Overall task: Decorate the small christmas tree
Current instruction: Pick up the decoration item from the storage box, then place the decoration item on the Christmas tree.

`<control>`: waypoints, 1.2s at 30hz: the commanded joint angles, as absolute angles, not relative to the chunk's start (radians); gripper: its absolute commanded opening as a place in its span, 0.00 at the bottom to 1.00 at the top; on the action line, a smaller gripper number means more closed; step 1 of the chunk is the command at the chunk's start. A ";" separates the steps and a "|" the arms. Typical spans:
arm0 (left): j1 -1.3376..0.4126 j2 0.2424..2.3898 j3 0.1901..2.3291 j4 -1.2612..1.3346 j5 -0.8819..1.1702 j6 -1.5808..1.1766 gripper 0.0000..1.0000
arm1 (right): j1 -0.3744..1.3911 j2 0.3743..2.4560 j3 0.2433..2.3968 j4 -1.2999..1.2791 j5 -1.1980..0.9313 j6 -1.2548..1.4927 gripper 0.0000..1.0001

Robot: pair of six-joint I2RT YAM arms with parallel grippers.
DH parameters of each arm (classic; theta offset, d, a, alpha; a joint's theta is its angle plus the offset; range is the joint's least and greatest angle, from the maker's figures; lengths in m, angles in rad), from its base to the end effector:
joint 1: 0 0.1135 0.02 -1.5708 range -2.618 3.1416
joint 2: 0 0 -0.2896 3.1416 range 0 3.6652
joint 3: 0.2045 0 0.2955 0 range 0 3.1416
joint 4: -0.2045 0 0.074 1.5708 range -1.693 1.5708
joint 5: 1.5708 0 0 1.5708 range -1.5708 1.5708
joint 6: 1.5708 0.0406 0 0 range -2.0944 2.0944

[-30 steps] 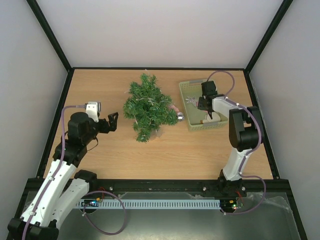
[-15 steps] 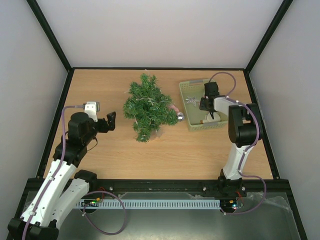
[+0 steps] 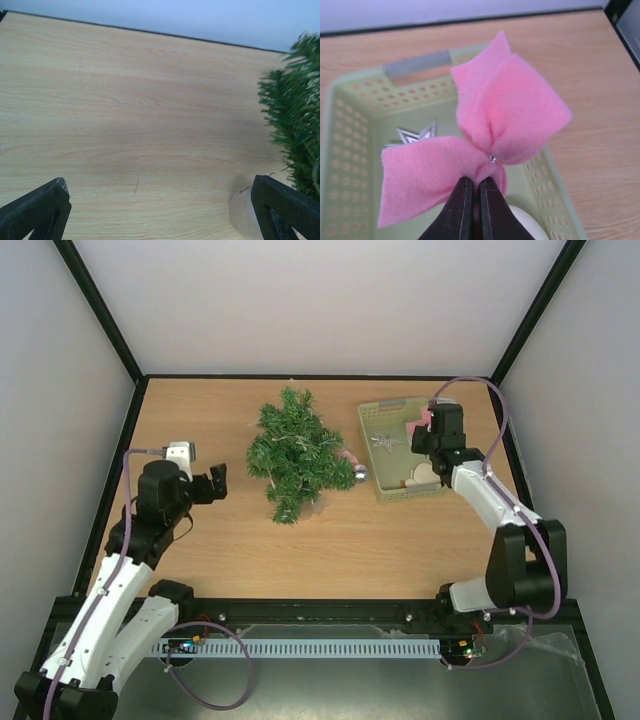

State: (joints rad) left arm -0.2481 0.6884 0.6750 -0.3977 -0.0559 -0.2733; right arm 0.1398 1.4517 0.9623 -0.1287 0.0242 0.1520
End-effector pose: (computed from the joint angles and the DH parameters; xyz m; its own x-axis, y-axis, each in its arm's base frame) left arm 0.1862 -0.0448 0.3078 -0.4258 -0.1701 -0.8887 0.0837 0.9705 -0.2259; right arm 0.3592 0.0495 0.2516 -0.5854 0.0705 -0.8077 -0.0315 0.9935 0.1095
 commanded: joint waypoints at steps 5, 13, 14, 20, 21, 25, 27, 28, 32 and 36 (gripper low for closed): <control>-0.246 0.634 0.784 -0.440 0.024 -0.293 0.99 | 0.221 1.203 0.971 -0.199 -0.030 0.096 0.02; -0.247 0.644 0.878 -0.483 0.143 -0.304 0.93 | 0.417 1.004 1.092 -0.277 -0.122 0.134 0.02; -0.246 0.650 0.903 -0.496 0.148 -0.302 0.93 | 0.456 0.986 1.104 -0.277 -0.125 0.133 0.02; -0.248 0.663 0.974 -0.528 0.144 -0.310 0.85 | 0.626 0.894 1.124 -0.166 -0.208 0.187 0.02; -0.248 0.666 0.983 -0.532 0.142 -0.310 0.84 | 0.648 0.884 1.117 -0.131 -0.228 0.197 0.02; -0.248 0.696 1.034 -0.570 0.174 -0.317 0.78 | 0.751 0.912 1.150 -0.105 -0.319 0.189 0.02; -0.248 0.717 1.059 -0.603 0.158 -0.319 0.76 | 0.812 0.942 1.172 -0.126 -0.328 0.170 0.02; -0.247 0.725 1.070 -0.621 0.156 -0.314 0.77 | 0.844 0.953 1.173 -0.127 -0.330 0.157 0.02; -0.247 0.738 1.102 -0.624 0.263 -0.307 0.74 | 0.944 0.986 1.168 -0.162 -0.338 0.072 0.02; -0.247 0.734 1.136 -0.596 0.470 -0.339 0.72 | 1.043 1.021 1.159 -0.265 -0.335 -0.131 0.02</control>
